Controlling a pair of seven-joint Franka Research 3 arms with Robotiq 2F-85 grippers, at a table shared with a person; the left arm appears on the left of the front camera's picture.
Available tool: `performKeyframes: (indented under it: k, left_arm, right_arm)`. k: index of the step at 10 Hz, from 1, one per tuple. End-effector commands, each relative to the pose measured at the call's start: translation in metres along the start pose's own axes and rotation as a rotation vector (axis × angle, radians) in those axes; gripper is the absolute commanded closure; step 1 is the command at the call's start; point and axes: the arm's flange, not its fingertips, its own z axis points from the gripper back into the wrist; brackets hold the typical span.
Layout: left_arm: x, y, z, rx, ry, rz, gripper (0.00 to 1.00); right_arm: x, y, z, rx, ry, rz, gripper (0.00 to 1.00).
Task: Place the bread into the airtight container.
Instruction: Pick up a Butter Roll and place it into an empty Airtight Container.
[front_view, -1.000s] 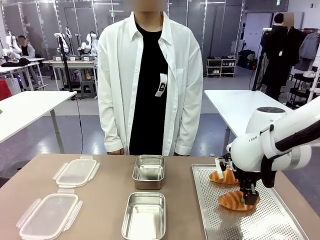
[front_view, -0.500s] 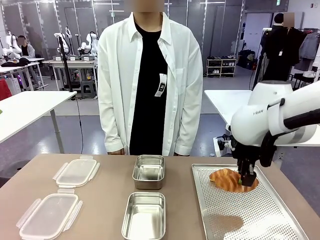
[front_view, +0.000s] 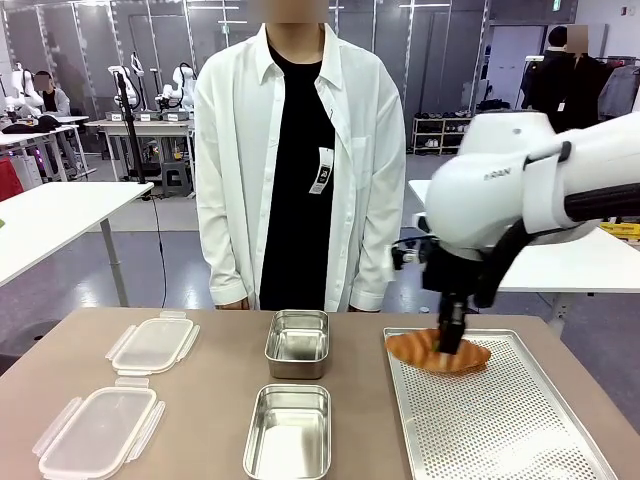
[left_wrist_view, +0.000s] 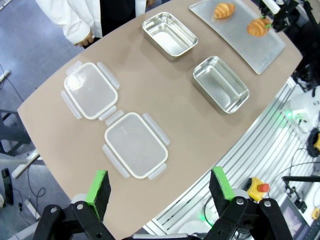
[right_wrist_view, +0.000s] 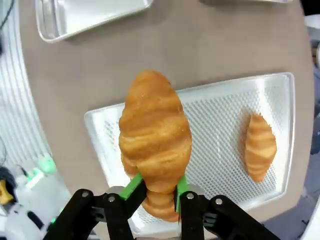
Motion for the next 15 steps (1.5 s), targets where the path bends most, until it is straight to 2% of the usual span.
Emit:
performKeyframes:
  k: [1,3,6,9,10,15]
  left_arm:
    - [0.0,0.001,0.001,-0.007,0.0,-0.018,0.0]
    - [0.0,0.001,0.001,-0.007,0.0,-0.018,0.0]
    - [0.0,0.001,0.001,-0.007,0.0,-0.018,0.0]
    - [0.0,0.001,0.001,-0.007,0.0,-0.018,0.0]
    - [0.0,0.001,0.001,-0.007,0.0,-0.018,0.0]
    - [0.0,0.001,0.001,-0.007,0.0,-0.018,0.0]
  right_arm:
    - [0.047,0.029,0.001,0.022,-0.031,-0.056,0.74]
    - [0.094,0.063,-0.01,0.024,-0.04,-0.056,0.74]
    - [0.139,0.096,-0.033,0.021,-0.044,-0.103,0.74]
    - [0.155,0.116,-0.045,0.008,-0.051,-0.122,0.74]
    - [0.143,0.109,-0.042,0.038,-0.044,-0.076,0.74]
    - [0.143,0.109,-0.042,0.038,-0.044,-0.076,0.74]
